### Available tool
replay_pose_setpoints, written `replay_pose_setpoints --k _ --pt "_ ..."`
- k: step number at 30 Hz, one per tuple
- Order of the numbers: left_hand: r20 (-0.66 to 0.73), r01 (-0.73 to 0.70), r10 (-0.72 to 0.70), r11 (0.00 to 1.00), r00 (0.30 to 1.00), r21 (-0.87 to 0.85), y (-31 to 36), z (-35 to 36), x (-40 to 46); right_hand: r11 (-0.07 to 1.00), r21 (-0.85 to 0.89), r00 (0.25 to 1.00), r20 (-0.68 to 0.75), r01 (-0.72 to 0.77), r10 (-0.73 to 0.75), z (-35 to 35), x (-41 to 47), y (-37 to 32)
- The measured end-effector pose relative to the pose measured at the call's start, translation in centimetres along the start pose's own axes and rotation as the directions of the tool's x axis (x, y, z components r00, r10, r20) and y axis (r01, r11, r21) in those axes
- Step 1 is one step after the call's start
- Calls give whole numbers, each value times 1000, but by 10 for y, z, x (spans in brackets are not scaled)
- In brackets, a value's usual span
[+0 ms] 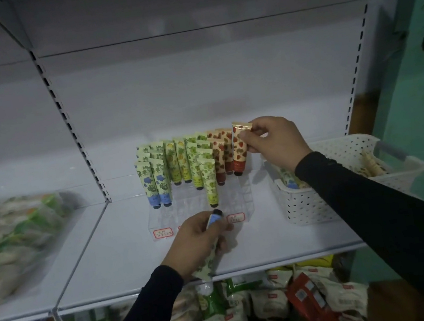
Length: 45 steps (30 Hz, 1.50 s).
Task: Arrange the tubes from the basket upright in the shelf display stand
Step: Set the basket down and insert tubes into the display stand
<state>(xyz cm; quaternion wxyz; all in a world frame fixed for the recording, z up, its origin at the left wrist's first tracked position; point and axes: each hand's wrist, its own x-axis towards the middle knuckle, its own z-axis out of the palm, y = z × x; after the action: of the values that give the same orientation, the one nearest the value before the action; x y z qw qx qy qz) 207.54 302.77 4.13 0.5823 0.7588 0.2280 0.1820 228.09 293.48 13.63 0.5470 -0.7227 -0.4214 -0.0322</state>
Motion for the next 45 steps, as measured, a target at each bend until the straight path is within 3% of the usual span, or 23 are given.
replay_pose_setpoints --k 5,10,19,25,36,45 --pt "18 -91 92 993 996 -74 13 -11 6 1000 -17 1000 14 -3 3 9 9 7" --pt "42 -66 77 974 996 -218 2 -15 6 998 51 999 38 -28 26 19 9 10" --pt "-77 -91 65 906 995 -413 -12 3 5 997 -74 991 134 28 -18 26 8 17" --pt "-96 -94 63 922 993 -375 -16 5 6 993 -115 988 151 34 -16 25 12 20" --pt "-62 -78 60 932 996 -355 -20 4 6 913 -362 973 193 190 -126 26 24 14" --pt "-61 -82 65 932 996 -353 -22 3 6 926 -339 974 204 167 -100 27 25 11"
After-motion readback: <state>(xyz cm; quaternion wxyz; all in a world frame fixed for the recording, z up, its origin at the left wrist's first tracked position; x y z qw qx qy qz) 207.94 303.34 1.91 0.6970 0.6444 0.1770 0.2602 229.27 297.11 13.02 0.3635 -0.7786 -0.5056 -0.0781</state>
